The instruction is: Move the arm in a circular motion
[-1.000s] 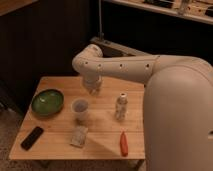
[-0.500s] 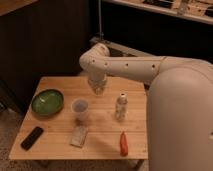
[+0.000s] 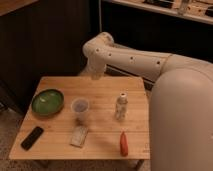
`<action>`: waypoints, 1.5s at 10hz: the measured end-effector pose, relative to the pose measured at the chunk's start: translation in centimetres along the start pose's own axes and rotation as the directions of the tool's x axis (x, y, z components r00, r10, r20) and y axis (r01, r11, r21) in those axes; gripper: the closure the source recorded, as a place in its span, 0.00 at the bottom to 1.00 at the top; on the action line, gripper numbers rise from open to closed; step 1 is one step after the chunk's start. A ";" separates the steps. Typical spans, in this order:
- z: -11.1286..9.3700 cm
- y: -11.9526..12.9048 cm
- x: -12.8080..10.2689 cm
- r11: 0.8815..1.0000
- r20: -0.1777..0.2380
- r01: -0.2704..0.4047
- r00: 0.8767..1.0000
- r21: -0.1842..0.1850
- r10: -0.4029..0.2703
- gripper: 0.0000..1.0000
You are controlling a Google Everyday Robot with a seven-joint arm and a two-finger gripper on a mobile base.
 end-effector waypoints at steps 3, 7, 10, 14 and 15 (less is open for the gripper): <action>-1.5 -2.9 -4.5 0.999 0.062 -0.038 0.997 -0.002 0.038 1.00; -4.3 -9.0 -3.5 0.988 0.063 -0.149 0.987 0.029 0.147 1.00; -6.7 -14.7 0.2 0.962 0.050 -0.258 0.966 0.093 0.255 1.00; -9.6 -19.1 7.3 0.858 -0.001 -0.427 0.895 0.284 0.446 1.00; -10.3 -19.7 9.1 0.840 -0.005 -0.449 0.881 0.305 0.473 1.00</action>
